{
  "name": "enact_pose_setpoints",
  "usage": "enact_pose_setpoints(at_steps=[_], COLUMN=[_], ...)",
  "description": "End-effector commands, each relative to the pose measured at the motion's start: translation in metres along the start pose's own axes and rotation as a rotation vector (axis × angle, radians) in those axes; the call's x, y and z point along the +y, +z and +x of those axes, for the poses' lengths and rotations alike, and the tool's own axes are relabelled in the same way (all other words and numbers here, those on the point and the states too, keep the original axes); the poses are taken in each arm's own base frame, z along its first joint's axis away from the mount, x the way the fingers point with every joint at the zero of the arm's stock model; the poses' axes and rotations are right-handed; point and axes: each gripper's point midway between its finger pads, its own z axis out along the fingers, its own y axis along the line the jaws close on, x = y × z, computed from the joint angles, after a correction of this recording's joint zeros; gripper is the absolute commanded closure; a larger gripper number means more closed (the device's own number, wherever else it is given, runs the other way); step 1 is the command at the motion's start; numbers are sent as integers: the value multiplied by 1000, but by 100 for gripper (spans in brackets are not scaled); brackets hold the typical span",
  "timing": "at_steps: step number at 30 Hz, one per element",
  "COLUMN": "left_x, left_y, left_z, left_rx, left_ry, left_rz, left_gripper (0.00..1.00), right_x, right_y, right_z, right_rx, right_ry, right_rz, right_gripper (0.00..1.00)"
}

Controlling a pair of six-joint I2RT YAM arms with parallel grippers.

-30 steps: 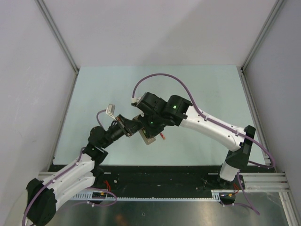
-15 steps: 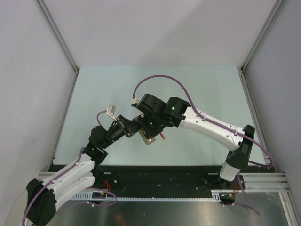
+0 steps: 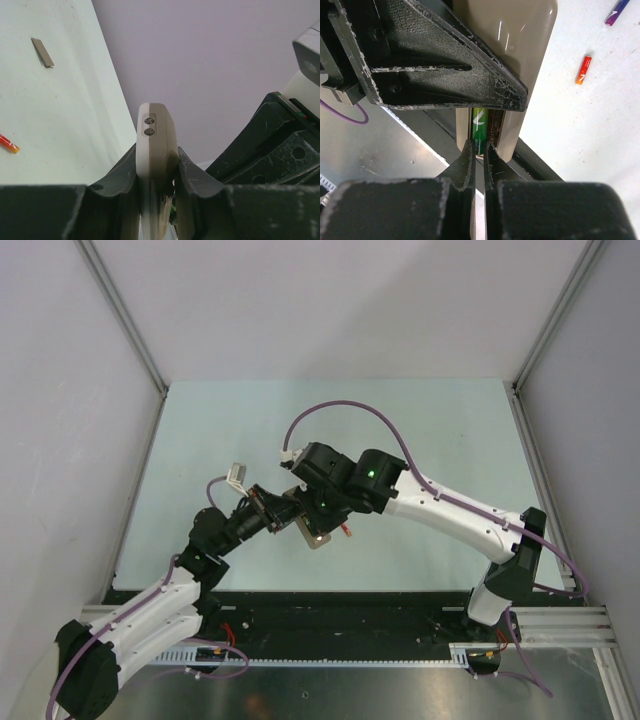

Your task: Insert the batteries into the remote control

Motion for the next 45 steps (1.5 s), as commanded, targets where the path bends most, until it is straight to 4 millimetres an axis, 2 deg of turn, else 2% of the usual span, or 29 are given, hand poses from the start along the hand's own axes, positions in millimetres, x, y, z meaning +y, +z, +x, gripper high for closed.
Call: enact_pose_setpoints(at_steps=[1, 20, 27, 35, 45], left_x=[-74, -85, -84, -87, -83], left_y=[-5, -7, -7, -7, -13], left_z=[2, 5, 0, 2, 1], left_rx=[55, 65, 23, 19, -9], left_ry=[-27, -24, 13, 28, 39], left_rz=[237, 277, 280, 290, 292], left_gripper=[100, 100, 100, 100, 100], right_x=[0, 7, 33, 43, 39], right_y=[6, 8, 7, 8, 1], right_z=[-22, -26, -26, -30, -33], right_rx=[-102, -127, -107, -110, -128], right_ry=[-24, 4, 85, 157, 226], right_rz=[12, -20, -174, -258, -321], right_gripper=[100, 100, 100, 100, 100])
